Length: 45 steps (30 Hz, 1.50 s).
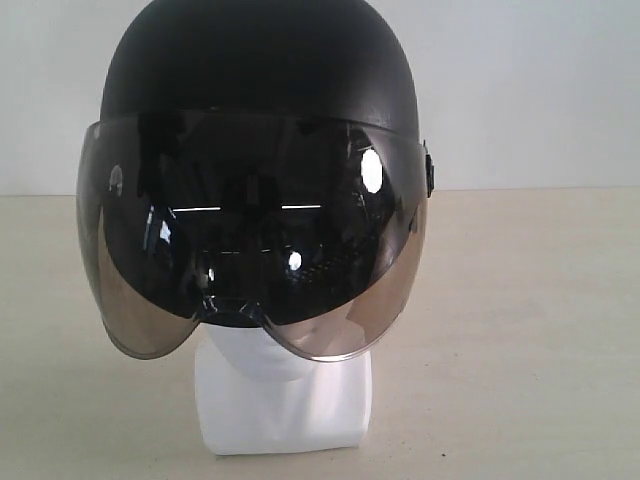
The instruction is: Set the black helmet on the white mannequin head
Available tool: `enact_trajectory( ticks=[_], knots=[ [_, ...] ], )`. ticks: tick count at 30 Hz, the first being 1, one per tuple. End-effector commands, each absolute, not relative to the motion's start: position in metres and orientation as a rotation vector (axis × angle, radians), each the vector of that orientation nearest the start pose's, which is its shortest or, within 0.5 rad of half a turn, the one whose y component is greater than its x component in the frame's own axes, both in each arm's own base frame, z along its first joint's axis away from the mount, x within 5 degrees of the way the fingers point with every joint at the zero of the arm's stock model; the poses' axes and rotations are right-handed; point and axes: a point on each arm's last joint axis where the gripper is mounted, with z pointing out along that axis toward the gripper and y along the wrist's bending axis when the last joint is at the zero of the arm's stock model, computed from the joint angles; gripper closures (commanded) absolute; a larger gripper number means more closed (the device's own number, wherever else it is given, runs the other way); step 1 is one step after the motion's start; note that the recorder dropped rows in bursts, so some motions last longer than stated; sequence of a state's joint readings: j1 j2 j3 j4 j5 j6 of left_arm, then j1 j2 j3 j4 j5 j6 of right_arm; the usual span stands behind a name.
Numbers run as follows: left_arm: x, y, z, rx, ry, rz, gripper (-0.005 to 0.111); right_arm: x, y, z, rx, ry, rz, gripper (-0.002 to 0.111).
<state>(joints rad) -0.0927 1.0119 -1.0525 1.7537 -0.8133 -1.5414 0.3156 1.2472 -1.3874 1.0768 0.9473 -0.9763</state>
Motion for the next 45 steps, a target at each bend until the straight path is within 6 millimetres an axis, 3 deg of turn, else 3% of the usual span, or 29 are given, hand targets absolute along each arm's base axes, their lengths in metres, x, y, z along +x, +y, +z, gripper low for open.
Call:
enact_trajectory(
  ticks=[1,11,15,22,36,45],
  knots=[
    [0.206,-0.094,0.452,0.983,1.329,-0.612,0.102,0.197,0.154,0.473,-1.053,1.56,0.878,0.109],
    [0.251,-0.107,0.431,1.132,1.353,-0.771,0.102,0.204,0.202,0.438,-1.198,1.715,0.848,0.109],
    [0.26,-0.116,0.419,1.17,1.353,-0.79,0.102,0.209,0.212,0.442,-1.215,1.719,0.83,0.109],
    [0.266,-0.131,0.414,1.223,1.321,-0.809,0.102,0.212,0.211,0.462,-1.182,1.702,0.814,0.109],
    [0.295,-0.141,0.403,1.144,1.155,-0.896,0.102,0.206,0.21,0.457,-1.225,1.79,0.849,0.109],
    [0.302,-0.16,0.383,1.193,1.217,-0.908,0.102,0.207,0.207,0.452,-1.238,1.85,0.802,0.109]
  ],
)
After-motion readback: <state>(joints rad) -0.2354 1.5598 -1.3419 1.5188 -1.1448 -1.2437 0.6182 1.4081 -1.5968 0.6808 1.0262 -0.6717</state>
